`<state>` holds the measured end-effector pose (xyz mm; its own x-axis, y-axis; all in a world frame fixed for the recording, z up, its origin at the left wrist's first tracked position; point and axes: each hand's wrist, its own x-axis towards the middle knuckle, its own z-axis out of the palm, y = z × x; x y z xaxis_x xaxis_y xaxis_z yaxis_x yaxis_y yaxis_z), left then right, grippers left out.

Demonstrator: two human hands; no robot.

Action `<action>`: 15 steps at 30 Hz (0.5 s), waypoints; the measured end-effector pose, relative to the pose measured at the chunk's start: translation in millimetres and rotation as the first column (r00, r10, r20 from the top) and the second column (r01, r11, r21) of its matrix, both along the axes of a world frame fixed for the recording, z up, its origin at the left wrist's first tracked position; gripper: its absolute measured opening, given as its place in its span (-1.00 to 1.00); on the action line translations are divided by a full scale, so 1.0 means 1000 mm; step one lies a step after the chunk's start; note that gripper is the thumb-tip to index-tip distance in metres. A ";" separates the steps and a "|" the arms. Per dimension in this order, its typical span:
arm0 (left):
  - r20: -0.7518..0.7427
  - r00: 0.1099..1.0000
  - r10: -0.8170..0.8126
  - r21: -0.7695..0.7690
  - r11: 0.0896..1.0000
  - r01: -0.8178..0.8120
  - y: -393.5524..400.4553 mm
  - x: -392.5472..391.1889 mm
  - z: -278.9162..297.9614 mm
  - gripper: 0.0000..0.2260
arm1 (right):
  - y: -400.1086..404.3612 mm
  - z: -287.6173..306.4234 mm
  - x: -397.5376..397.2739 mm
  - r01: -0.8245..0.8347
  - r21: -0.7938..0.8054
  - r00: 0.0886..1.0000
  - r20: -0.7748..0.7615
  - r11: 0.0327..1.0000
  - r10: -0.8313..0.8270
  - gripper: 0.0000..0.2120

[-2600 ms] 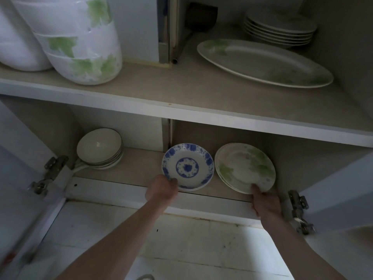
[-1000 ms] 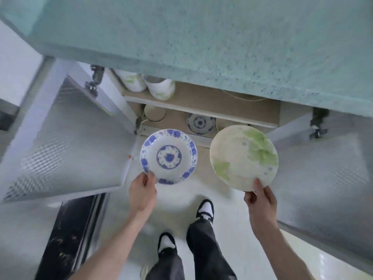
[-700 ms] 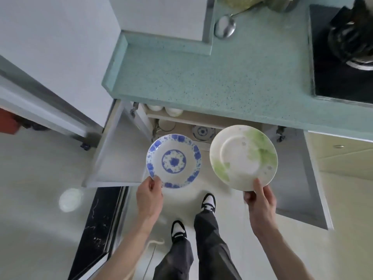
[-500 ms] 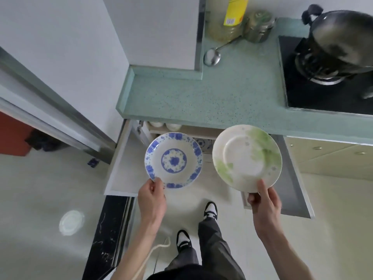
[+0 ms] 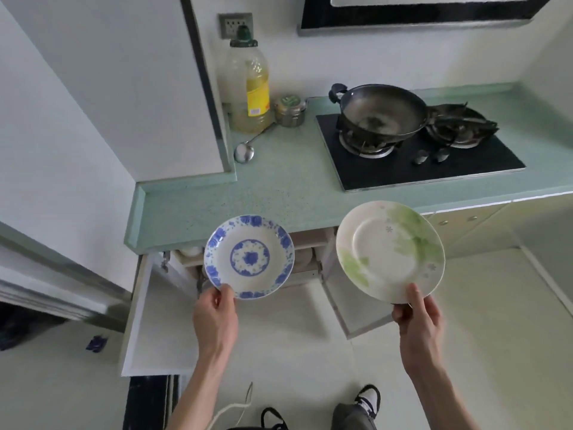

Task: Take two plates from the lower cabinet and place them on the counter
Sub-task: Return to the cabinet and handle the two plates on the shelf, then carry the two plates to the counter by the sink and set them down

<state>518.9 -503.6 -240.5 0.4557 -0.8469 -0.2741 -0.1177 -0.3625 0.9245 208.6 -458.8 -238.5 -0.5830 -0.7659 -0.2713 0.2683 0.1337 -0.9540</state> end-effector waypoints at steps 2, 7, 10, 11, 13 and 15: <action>0.012 0.999 -0.048 -0.007 0.999 0.048 -0.003 -0.023 0.003 -0.64 | 0.007 0.005 -0.018 0.050 -0.004 0.999 0.005 0.999 -0.050 -0.66; 0.053 0.986 -0.157 -0.022 0.987 0.159 -0.013 -0.097 0.015 -0.63 | 0.023 0.018 -0.070 0.164 -0.017 0.986 -0.006 0.986 -0.164 -0.66; 0.054 0.974 -0.220 -0.035 0.974 0.222 -0.020 -0.149 0.023 -0.62 | 0.033 0.026 -0.110 0.231 -0.006 0.973 0.001 0.973 -0.231 -0.65; 0.041 0.970 -0.238 -0.032 0.971 0.239 -0.022 -0.167 0.027 -0.61 | 0.037 0.028 -0.125 0.250 -0.006 0.968 0.001 0.968 -0.249 -0.65; 0.025 0.964 -0.265 -0.034 0.963 0.266 -0.027 -0.202 0.033 -0.63 | 0.044 0.032 -0.155 0.286 -0.007 0.958 0.002 0.958 -0.286 -0.65; 0.002 0.953 -0.304 -0.058 0.951 0.304 -0.030 -0.238 0.041 -0.63 | 0.051 0.034 -0.186 0.324 -0.009 0.946 0.004 0.946 -0.324 -0.65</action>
